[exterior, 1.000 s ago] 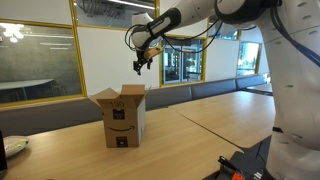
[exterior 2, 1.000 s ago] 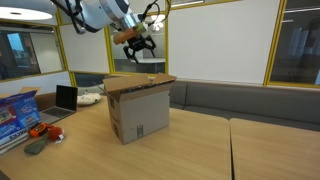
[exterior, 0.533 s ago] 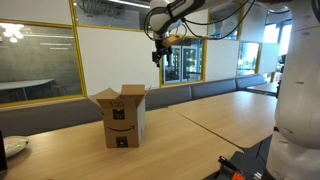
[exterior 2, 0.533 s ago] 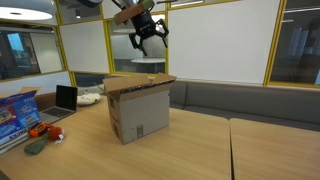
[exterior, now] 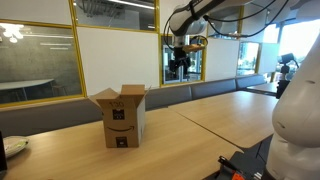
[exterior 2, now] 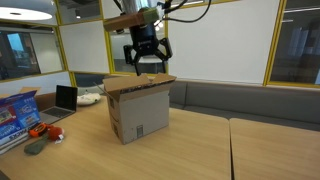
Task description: Pick up the plastics and the bottle from the table and put them in the box
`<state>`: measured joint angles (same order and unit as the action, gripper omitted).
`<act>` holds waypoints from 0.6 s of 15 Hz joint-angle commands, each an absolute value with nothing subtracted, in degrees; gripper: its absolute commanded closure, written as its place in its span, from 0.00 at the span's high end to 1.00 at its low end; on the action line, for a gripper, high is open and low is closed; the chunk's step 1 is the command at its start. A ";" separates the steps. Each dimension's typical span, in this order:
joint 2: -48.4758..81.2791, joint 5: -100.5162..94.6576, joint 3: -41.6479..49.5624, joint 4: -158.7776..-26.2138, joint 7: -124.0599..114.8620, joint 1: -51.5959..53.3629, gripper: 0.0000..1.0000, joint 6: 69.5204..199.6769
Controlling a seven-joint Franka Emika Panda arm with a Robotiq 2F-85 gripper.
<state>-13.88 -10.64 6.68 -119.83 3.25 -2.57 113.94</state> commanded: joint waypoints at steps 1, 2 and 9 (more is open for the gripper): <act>-19.62 -4.62 7.58 -127.98 7.33 -2.94 1.00 114.51; -20.49 -3.39 7.81 -129.51 8.04 -2.90 1.00 114.39; -27.46 -1.81 8.29 -135.01 9.76 -3.53 1.00 109.19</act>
<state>-22.39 -2.88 8.41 -132.79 8.39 -2.75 111.77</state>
